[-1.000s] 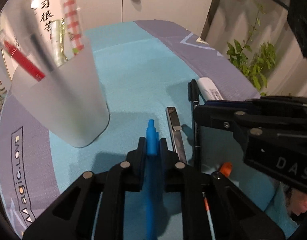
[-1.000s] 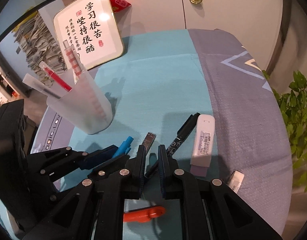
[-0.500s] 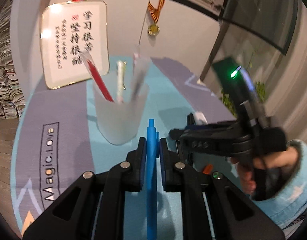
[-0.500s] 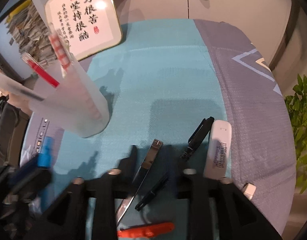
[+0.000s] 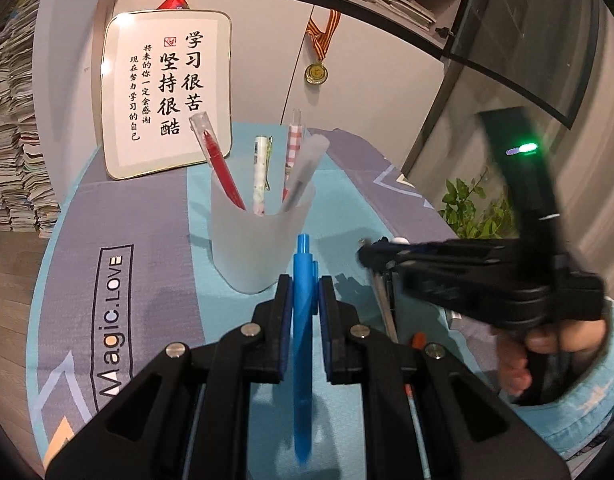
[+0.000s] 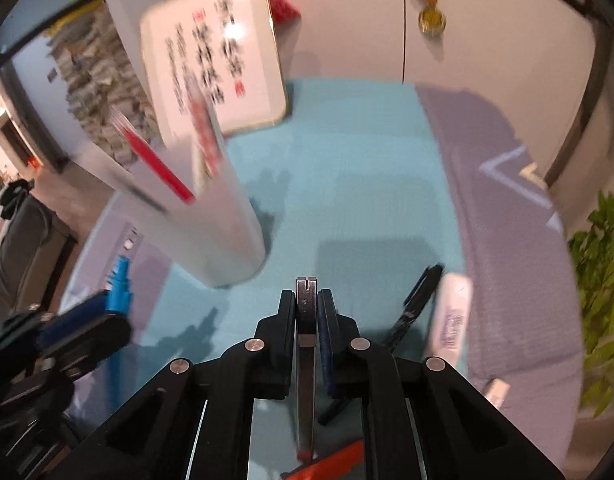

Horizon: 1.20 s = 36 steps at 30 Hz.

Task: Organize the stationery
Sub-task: 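Grasp the silver pen with right tool while left tool lifts the blue pen, then carry the blue pen with left tool while right tool carries the silver pen to the cup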

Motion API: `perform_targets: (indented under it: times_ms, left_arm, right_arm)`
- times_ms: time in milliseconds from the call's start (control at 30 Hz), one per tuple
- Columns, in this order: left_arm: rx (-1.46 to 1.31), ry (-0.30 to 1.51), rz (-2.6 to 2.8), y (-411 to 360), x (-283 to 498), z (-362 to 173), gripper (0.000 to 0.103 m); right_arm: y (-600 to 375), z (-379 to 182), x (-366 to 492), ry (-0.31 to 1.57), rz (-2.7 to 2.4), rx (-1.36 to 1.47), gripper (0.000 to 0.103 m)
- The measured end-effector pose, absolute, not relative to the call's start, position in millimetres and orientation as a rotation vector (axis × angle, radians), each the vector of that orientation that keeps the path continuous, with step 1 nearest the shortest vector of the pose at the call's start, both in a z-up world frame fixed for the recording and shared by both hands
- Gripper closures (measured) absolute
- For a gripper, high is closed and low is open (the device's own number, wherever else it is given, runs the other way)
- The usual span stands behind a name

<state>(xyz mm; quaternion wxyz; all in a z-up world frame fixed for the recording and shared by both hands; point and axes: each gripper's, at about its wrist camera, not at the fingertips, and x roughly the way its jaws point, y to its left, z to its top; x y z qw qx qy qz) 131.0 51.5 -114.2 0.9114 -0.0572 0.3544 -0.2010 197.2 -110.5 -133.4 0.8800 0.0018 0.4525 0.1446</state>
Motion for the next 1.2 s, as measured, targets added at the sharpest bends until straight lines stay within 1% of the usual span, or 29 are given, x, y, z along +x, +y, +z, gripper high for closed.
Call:
perform_targets:
  times_ms: [67, 267, 400, 433, 467, 500, 633, 700, 800, 867, 900, 933, 967, 1067, 1200]
  left_arm:
    - [-0.127, 0.714, -0.415, 52.6, 129.8, -109.9, 0.095]
    - [-0.134, 0.677, -0.417, 55.1, 128.1, -97.5, 0.095]
    - [-0.091, 0.731, -0.439, 46.3, 136.9, -109.6, 0.094]
    - [-0.072, 0.768, -0.448, 41.1, 143.1, -118.4, 0.092]
    - [-0.061, 0.801, -0.448, 36.8, 149.1, -126.1, 0.086]
    - [-0.057, 0.832, -0.445, 33.4, 154.9, -133.1, 0.082]
    - [-0.048, 0.945, -0.453, 12.6, 178.3, -161.4, 0.077]
    - [-0.015, 0.952, -0.456, 2.5, 182.6, -166.2, 0.07]
    - [0.054, 0.943, -0.411, -11.5, 190.4, -171.1, 0.068]
    - [0.082, 0.943, -0.392, -17.5, 196.0, -174.6, 0.071]
    - [0.091, 0.951, -0.385, -19.1, 198.9, -177.0, 0.077]
    - [0.101, 0.96, -0.385, -20.3, 202.7, -180.3, 0.087]
    - [0.116, 0.947, -0.371, -20.3, 203.4, -179.9, 0.094]
    - [0.08, 0.947, -0.385, -13.7, 201.0, -173.7, 0.095]
    - [0.03, 0.854, -0.397, -1.8, 179.5, -142.5, 0.095]
  right_arm:
    - [-115.8, -120.1, 186.5, 0.897, 0.303, 0.011, 0.091]
    - [-117.3, -92.7, 167.6, 0.789, 0.303, 0.002, 0.091]
    - [-118.1, -90.9, 159.2, 0.775, 0.303, 0.002, 0.091]
    - [-120.3, -91.6, 158.9, 0.777, 0.301, 0.01, 0.091]
    - [-122.1, -92.1, 158.0, 0.778, 0.3, 0.02, 0.091]
    - [-123.9, -91.7, 155.9, 0.776, 0.3, 0.026, 0.091]
    - [-133.2, -86.8, 147.5, 0.75, 0.291, 0.04, 0.091]
    - [-139.2, -83.3, 142.5, 0.735, 0.281, 0.046, 0.091]
    - [-149.3, -79.3, 137.6, 0.72, 0.268, 0.062, 0.091]
    - [-154.0, -78.5, 136.6, 0.715, 0.263, 0.07, 0.091]
    - [-155.6, -78.5, 136.0, 0.714, 0.264, 0.073, 0.091]
    - [-157.1, -78.7, 135.7, 0.714, 0.266, 0.077, 0.091]
    - [-158.2, -79.0, 135.4, 0.714, 0.269, 0.08, 0.091]
    - [-160.7, -78.6, 134.8, 0.71, 0.272, 0.085, 0.091]
    - [-161.0, -78.5, 135.3, 0.707, 0.278, 0.086, 0.091]
